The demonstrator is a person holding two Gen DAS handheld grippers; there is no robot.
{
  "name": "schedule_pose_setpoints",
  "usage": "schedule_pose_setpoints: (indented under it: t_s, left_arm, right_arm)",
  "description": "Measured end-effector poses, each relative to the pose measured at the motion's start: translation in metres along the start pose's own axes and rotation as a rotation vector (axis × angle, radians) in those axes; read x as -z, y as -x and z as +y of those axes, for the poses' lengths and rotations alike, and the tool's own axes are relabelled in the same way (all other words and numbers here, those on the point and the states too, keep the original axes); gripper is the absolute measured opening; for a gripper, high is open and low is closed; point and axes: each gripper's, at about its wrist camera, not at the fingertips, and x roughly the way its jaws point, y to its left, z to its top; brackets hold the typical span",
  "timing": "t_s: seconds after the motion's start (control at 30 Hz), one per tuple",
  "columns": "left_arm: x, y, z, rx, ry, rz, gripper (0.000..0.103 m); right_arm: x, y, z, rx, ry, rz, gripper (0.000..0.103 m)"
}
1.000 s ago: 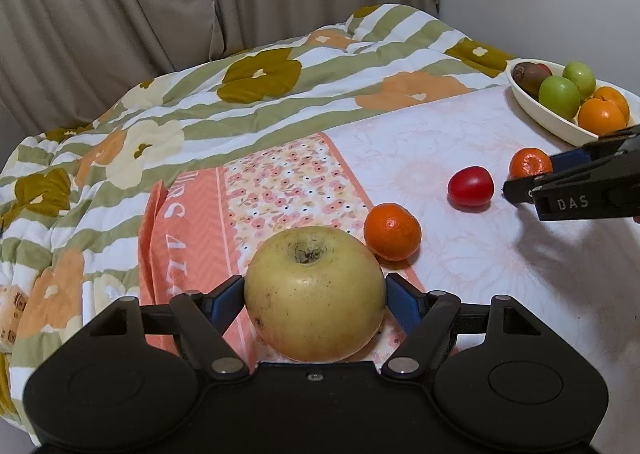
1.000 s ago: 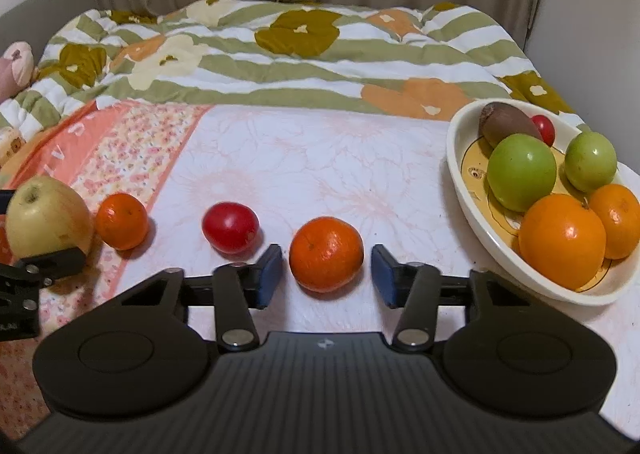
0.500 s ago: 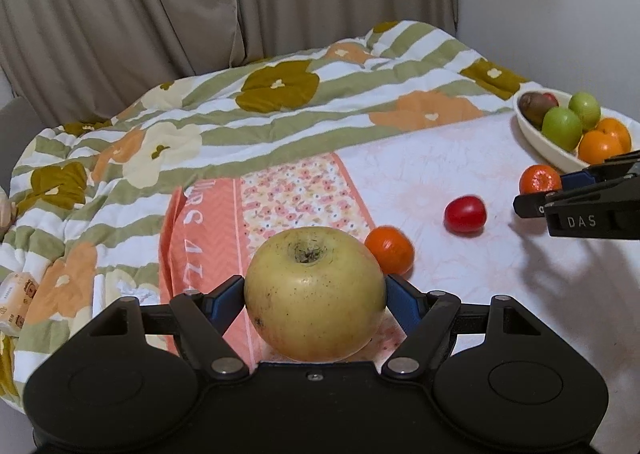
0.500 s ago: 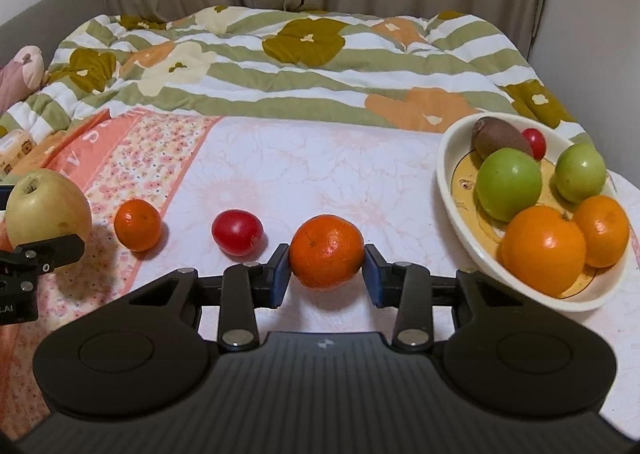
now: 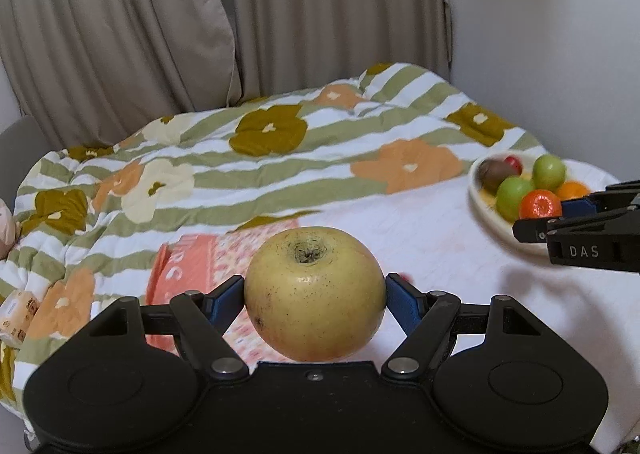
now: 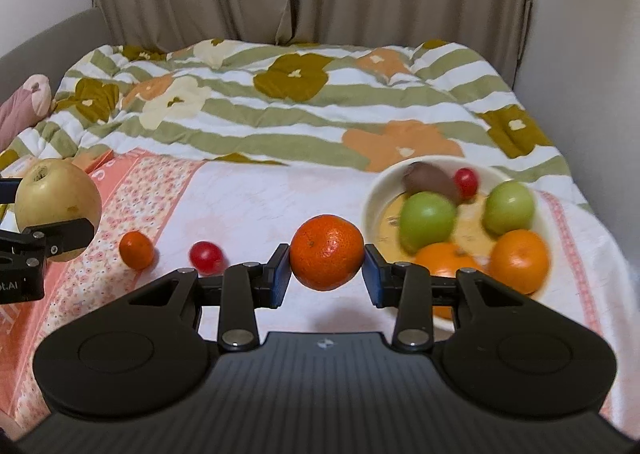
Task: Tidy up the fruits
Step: 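Carry the pear and mandarin over the bowl, then lower the pear and mandarin into the bowl and open both grippers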
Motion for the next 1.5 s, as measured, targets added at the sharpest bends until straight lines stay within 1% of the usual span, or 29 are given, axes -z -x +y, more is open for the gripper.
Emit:
schedule_pose_setpoints:
  t_s: [0.2,0.37,0.57,0.8,0.9,1.1,1.3,1.5]
  left_arm:
    - [-0.023,0.005,-0.038,0.027,0.010,-0.030,0.079]
    - [-0.043,0.000,-0.076,0.063,0.017,-0.043,0.079]
    - [-0.063,-0.015,-0.122,0.099,0.002,-0.049,0.079]
    - [-0.082,-0.045,-0.175,0.139,-0.020,-0.045,0.079]
    - [-0.088,-0.062,-0.196,0.154,-0.039,-0.032,0.079]
    - [-0.093,-0.091,-0.225,0.160,-0.088,-0.014,0.079]
    - [-0.095,-0.108,-0.243,0.147,-0.150,-0.004,0.079]
    - [-0.091,-0.115,-0.253,0.158,-0.171,0.024,0.079]
  right_arm:
    - [-0.004,0.018,-0.047,0.021,-0.019,-0.014,0.053]
    - [-0.008,0.024,-0.089,0.038,-0.033,-0.025,0.053]
    - [-0.013,0.023,-0.139,0.050,-0.043,-0.033,0.053]
    - [-0.014,0.007,-0.185,0.051,-0.046,-0.023,0.053]
    - [-0.012,-0.001,-0.200,0.048,-0.049,-0.017,0.053]
    - [-0.011,-0.019,-0.222,0.037,-0.052,-0.003,0.053]
    - [-0.009,-0.030,-0.232,0.030,-0.059,0.002,0.053]
    - [-0.009,-0.035,-0.238,0.032,-0.065,0.008,0.053]
